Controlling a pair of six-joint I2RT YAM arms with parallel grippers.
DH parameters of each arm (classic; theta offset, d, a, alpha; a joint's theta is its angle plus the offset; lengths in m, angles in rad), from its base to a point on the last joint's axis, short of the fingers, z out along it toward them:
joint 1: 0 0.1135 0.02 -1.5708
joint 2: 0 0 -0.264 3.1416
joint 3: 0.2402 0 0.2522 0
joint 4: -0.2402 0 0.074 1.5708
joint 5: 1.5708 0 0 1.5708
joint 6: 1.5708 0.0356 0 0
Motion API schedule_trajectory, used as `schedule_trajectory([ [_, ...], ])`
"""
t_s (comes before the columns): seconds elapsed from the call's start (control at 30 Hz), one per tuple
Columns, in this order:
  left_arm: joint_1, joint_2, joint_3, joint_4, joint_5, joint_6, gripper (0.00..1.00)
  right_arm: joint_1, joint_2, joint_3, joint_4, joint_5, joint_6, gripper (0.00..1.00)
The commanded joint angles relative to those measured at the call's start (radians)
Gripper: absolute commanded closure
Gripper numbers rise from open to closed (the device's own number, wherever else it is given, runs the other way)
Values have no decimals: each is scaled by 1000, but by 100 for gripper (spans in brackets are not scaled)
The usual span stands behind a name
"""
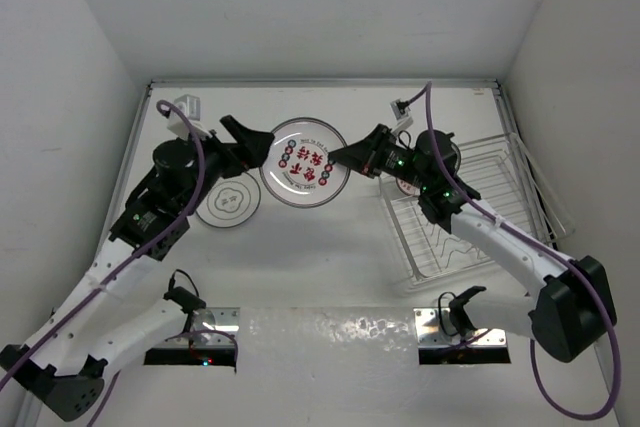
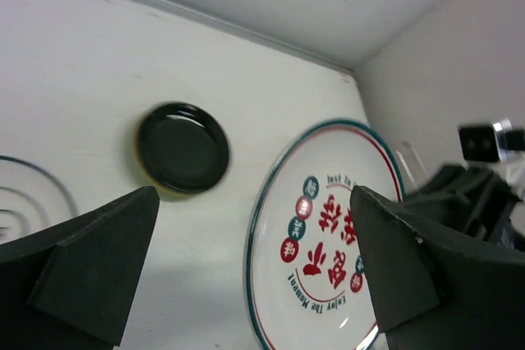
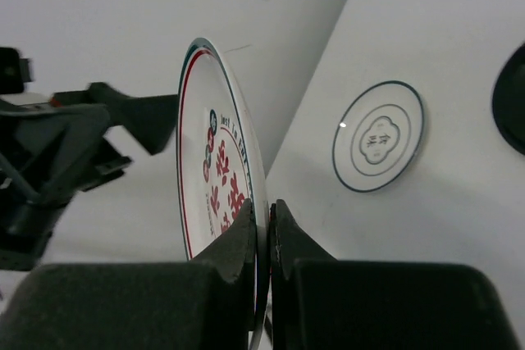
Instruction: Unload the plates from the dish rack
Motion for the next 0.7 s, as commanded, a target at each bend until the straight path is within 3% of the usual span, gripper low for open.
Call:
schedule_trajectory([
  [0.0,0,-18,155,-206,-296,64,0,0,18,-13,16,90,-26,100],
  [0.03,0,-21,177,-262,-429,68,0,1,29,-18,20,120,-23,100],
  [0.13,0,-73,247,-419,-592,97,0,12,102,-15,48,160,-21,100],
  [0.4,0,-85,317,-473,-622,255,0,173,461,255,-7,262,-85,100],
  [0.67,-1,-160,102,-372,-663,335,0,296,792,533,-130,355,-81,100],
])
